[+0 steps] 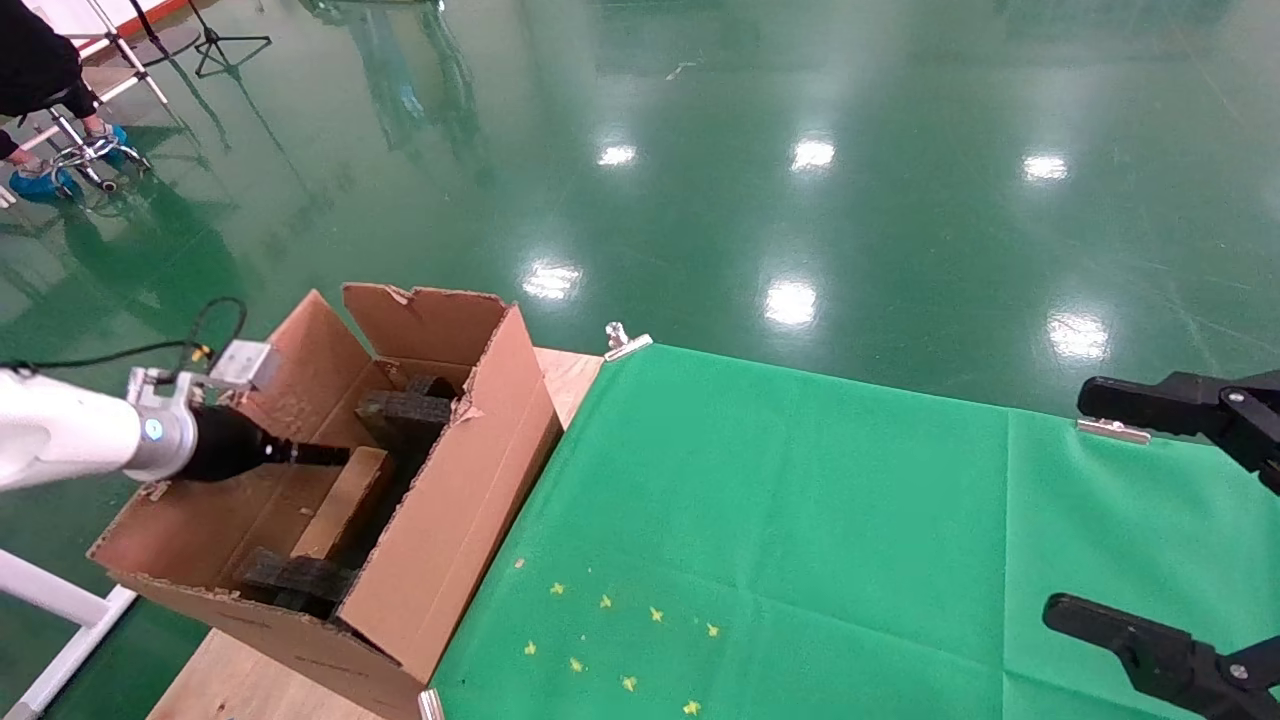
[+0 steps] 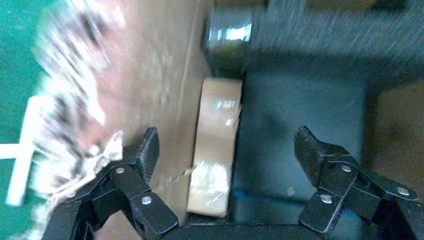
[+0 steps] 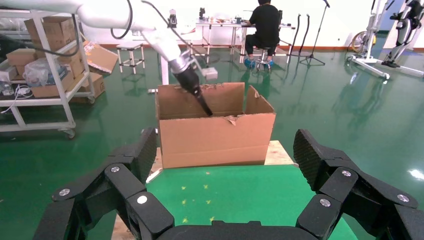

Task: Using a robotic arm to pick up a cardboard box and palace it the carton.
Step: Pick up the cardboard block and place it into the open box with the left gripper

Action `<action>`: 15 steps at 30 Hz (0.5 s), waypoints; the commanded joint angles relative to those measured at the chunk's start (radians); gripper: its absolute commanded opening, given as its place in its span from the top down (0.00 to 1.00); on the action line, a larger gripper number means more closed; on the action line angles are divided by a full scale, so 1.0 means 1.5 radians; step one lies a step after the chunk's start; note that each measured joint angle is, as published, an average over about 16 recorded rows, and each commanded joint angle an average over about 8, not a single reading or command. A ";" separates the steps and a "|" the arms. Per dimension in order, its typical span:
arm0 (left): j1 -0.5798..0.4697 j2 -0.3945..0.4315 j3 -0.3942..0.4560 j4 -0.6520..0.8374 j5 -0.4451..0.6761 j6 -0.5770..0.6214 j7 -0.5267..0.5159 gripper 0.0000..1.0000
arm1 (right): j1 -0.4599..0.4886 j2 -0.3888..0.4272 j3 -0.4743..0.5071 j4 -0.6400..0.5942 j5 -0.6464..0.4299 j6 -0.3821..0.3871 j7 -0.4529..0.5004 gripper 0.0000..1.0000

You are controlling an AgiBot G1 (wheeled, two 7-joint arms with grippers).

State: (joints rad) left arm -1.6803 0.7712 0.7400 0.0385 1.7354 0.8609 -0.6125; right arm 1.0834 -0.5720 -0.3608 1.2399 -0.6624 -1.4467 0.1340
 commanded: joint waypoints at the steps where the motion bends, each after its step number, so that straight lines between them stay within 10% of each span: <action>1: -0.019 -0.004 -0.001 0.001 -0.001 0.014 -0.007 0.00 | 0.000 0.000 0.000 0.000 0.000 0.000 0.000 0.00; 15: -0.173 -0.061 -0.052 -0.004 -0.074 0.236 -0.047 0.00 | 0.000 0.000 0.000 0.000 0.000 0.000 0.000 0.00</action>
State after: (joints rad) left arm -1.9321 0.6819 0.6587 0.0426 1.6206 1.2219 -0.6868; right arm 1.0835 -0.5720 -0.3608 1.2399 -0.6624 -1.4467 0.1340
